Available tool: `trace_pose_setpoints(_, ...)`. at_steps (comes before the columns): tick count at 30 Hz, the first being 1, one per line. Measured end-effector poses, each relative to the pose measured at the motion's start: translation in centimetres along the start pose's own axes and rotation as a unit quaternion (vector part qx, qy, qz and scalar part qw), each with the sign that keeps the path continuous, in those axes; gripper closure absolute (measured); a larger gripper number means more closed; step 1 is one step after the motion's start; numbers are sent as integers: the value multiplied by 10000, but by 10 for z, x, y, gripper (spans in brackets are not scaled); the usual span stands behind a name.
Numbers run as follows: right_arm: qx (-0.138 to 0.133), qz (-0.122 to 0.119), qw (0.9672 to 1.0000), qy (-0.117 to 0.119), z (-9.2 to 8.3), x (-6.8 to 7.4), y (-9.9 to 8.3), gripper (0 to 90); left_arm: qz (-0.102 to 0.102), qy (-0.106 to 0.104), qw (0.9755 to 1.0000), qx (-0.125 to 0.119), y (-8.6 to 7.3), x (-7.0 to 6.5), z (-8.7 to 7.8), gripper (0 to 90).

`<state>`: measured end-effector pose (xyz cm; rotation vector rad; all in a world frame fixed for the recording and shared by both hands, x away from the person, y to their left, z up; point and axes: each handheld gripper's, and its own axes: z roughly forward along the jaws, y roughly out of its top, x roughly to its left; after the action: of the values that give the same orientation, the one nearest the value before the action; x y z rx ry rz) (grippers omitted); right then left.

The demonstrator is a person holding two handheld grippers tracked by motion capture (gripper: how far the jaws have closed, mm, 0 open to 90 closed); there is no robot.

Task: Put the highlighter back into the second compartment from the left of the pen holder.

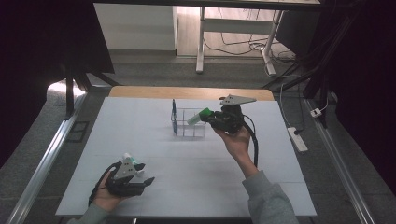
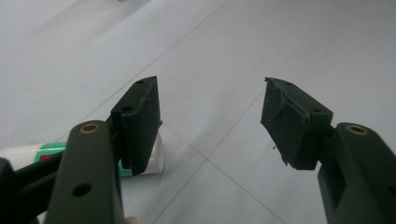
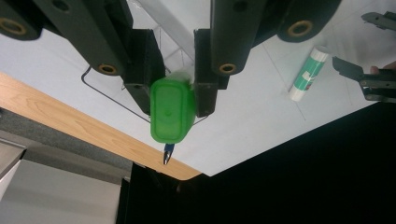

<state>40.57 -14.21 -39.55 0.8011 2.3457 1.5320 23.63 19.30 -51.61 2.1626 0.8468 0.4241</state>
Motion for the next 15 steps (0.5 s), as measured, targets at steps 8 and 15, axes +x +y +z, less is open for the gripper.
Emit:
trace_pose_setpoints(8, 25, 32, 10000, 0, 5, -2, -1, 747, 15, -8, 10000, 21, 0, 0, 1, 366)
trace_pose_setpoints(15, 56, 46, 10000, -29, 8, -4, -1, 747, 39, 5, 10000, 47, 0, -2, 2, 362)
